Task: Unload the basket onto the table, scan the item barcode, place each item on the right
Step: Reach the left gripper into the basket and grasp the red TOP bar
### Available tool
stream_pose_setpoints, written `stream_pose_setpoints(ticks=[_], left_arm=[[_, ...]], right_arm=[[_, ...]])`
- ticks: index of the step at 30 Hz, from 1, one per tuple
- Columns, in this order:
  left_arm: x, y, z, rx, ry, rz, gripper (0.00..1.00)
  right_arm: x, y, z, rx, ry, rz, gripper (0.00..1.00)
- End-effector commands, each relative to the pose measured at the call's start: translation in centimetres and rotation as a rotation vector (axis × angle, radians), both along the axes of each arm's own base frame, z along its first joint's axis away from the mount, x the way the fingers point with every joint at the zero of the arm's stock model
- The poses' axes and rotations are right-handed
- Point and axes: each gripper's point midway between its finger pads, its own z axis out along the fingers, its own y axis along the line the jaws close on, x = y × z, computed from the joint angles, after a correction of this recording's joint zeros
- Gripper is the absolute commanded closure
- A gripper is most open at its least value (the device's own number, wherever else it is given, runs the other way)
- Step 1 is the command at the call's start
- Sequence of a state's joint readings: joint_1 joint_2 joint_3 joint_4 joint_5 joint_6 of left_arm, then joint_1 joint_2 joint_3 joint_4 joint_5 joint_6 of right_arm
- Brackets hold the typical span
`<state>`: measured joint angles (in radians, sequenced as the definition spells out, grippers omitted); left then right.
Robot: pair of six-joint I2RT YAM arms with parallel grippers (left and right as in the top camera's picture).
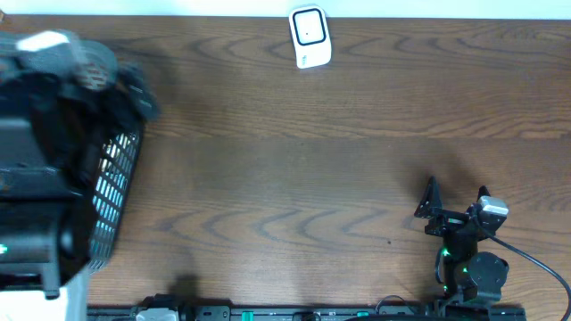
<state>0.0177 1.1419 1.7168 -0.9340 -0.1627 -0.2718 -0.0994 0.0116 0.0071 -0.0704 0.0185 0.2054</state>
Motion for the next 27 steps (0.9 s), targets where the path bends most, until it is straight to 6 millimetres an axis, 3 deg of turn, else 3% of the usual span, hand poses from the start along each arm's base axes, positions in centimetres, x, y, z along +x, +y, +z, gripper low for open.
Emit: stream_pose_setpoints(ticks=[1,4,7,11,18,27], left_arm=[[-2.6,7.8,1.4,-0.005,-0.014,0.45,0.02],[-4.1,11.3,-2.2,-0.129,0.08,0.655,0.02],[-6.9,14.5,-7.1,-0.305,0.183,0.941,0.02],[-9.7,16.7,-12.3,-0.481,0.288,1.253,0.02],[-8.3,17.9,-19.1,-0.711,0.417,1.441,0.02],[-7.1,18.1,-24.4,-0.88,0.393,1.773,0.02]], right_arm=[[0.0,-0.1,-0.1,0.011,-0.001,-0.004,0.01],[0.0,-0.1,0.0,0.011,-0.001,-0.004,0.01],[0.0,-0.1,0.0,0.011,-0.001,-0.004,0.01],[0.0,-0.1,0.0,0.011,-0.001,-0.004,0.01],[0.0,-0.1,0.0,0.011,-0.001,-0.004,0.01],[0.0,-0.1,0.0,0.011,-0.001,-0.004,0.01]])
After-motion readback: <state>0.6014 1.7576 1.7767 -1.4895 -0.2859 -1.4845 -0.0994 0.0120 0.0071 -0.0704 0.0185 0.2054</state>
